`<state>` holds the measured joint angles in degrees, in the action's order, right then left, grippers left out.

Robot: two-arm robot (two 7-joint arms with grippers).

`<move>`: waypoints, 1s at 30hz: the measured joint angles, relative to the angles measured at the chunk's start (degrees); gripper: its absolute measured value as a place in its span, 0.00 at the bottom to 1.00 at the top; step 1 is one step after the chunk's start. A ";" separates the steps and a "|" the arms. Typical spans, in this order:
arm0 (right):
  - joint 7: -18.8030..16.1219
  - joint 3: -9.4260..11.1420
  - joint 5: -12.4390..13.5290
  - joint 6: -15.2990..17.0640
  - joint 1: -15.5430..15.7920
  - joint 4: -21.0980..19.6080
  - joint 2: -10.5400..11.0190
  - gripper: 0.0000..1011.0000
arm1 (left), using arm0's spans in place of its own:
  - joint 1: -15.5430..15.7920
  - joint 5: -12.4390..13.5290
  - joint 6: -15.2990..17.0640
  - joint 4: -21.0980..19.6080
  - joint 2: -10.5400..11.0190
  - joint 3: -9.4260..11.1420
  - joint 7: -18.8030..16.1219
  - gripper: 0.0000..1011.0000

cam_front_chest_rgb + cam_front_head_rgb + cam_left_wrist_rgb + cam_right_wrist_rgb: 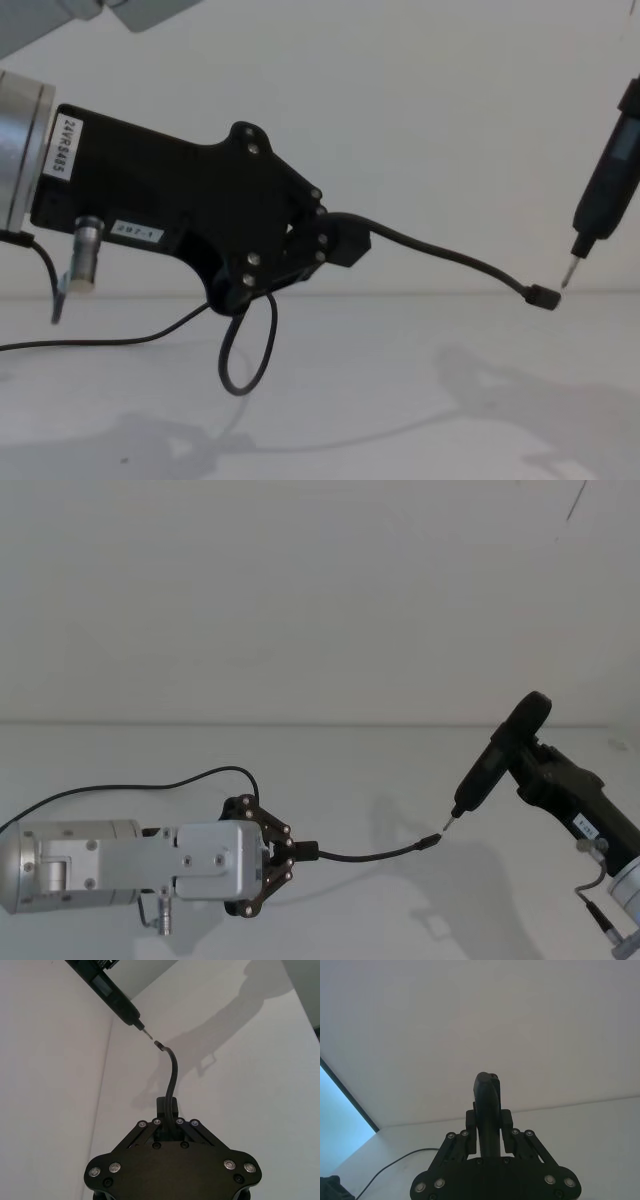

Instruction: Pick up the data cable with the one hand.

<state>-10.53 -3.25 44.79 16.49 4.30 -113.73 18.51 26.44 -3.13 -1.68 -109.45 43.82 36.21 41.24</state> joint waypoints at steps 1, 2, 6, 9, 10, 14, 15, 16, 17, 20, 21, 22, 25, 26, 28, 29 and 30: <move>0.00 -0.04 0.04 0.06 0.08 -0.11 0.13 0.28 | 0.00 0.00 0.00 0.01 0.00 0.00 0.00 0.00; 0.00 -0.12 0.08 0.11 0.13 -0.17 0.29 0.28 | 0.01 0.01 -0.02 0.02 -0.01 0.02 0.01 0.00; 0.01 -0.25 0.12 0.16 0.19 -0.26 0.55 0.28 | 0.03 0.04 -0.05 0.02 -0.03 0.04 0.03 0.00; 0.08 -0.44 0.13 0.22 0.21 -0.27 0.80 0.28 | 0.05 0.06 -0.07 0.02 -0.05 0.04 0.03 0.00; 0.14 -0.53 0.13 0.24 0.19 -0.27 0.89 0.28 | 0.05 0.06 -0.07 0.02 -0.05 0.04 0.03 0.00; 0.41 -0.75 0.13 0.32 0.13 -0.14 1.15 0.28 | 0.05 0.08 -0.07 0.03 -0.07 0.04 0.03 0.00; 0.49 -0.85 0.13 0.36 0.09 -0.10 1.22 0.28 | 0.05 0.08 -0.07 0.02 -0.07 0.04 0.03 0.00; 0.56 -0.87 0.13 0.39 0.09 -0.07 1.27 0.28 | 0.05 0.08 -0.07 0.02 -0.07 0.04 0.03 0.00; 0.61 -0.91 0.13 0.41 0.06 -0.05 1.33 0.28 | 0.05 0.08 -0.07 0.02 -0.07 0.04 0.03 0.00; 0.85 -1.03 0.18 0.54 -0.02 0.04 1.47 0.28 | 0.05 0.08 -0.07 0.03 -0.07 0.04 0.03 0.00; 0.90 -1.06 0.21 0.57 -0.04 0.05 1.51 0.28 | 0.05 0.07 -0.07 0.02 -0.07 0.04 0.03 0.00; 0.99 -1.09 0.28 0.63 -0.07 0.06 1.57 0.28 | 0.05 0.08 -0.07 0.02 -0.07 0.04 0.02 0.00; 1.21 -1.13 0.49 0.77 -0.12 0.07 1.70 0.28 | 0.04 0.07 -0.07 0.02 -0.07 0.04 0.02 0.00; 1.29 -1.14 0.54 0.80 -0.14 0.07 1.73 0.28 | 0.04 0.08 -0.07 0.02 -0.07 0.04 0.02 0.00; 1.41 -1.16 0.69 0.86 -0.17 0.06 1.81 0.28 | 0.05 0.08 -0.07 0.03 -0.07 0.04 0.02 0.00; 1.45 -1.18 0.73 0.88 -0.18 0.05 1.86 0.28 | 0.04 0.07 -0.07 0.02 -0.07 0.04 0.02 0.00; 1.48 -1.18 0.76 0.89 -0.19 0.05 1.88 0.28 | 0.04 0.08 -0.07 0.03 -0.07 0.03 0.02 0.00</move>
<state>-9.05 -4.43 45.55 17.39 4.10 -113.69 20.39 26.49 -3.05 -1.75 -109.42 43.75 36.24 41.26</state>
